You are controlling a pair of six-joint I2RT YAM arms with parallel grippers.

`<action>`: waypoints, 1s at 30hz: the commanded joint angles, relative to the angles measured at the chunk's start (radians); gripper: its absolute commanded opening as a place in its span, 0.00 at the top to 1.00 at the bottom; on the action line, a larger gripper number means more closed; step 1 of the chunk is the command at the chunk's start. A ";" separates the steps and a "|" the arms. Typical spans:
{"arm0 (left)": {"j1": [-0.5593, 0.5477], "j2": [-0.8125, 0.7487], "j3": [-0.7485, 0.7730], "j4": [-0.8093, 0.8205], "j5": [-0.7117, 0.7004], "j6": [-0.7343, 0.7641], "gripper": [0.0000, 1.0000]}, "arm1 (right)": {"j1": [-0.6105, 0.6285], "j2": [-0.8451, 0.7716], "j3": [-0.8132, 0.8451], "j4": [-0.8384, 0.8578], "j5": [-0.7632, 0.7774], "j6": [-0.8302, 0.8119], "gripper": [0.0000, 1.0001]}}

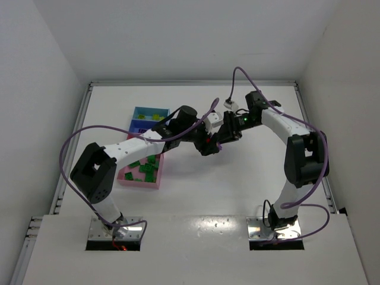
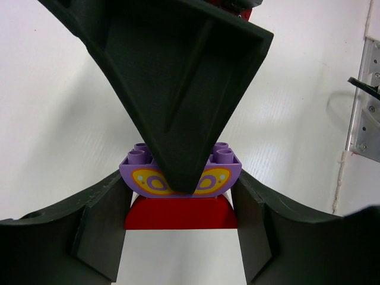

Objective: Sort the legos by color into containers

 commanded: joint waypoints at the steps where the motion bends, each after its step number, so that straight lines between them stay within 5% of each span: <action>1: -0.010 0.001 0.033 0.060 -0.004 0.010 0.85 | 0.019 -0.003 0.000 0.016 -0.103 0.001 0.77; 6: -0.010 -0.019 0.010 0.060 -0.032 0.010 0.70 | 0.007 -0.014 -0.009 0.016 -0.142 0.001 0.97; 10: -0.010 -0.031 -0.012 0.060 -0.068 -0.001 0.38 | -0.015 -0.023 -0.009 0.028 -0.152 0.001 0.99; 12: -0.010 -0.042 -0.042 0.060 -0.091 -0.001 0.33 | -0.033 -0.034 -0.009 0.037 -0.152 0.010 1.00; 30: -0.019 -0.007 -0.035 -0.026 0.008 0.039 0.26 | -0.075 -0.065 0.070 -0.029 -0.123 -0.056 1.00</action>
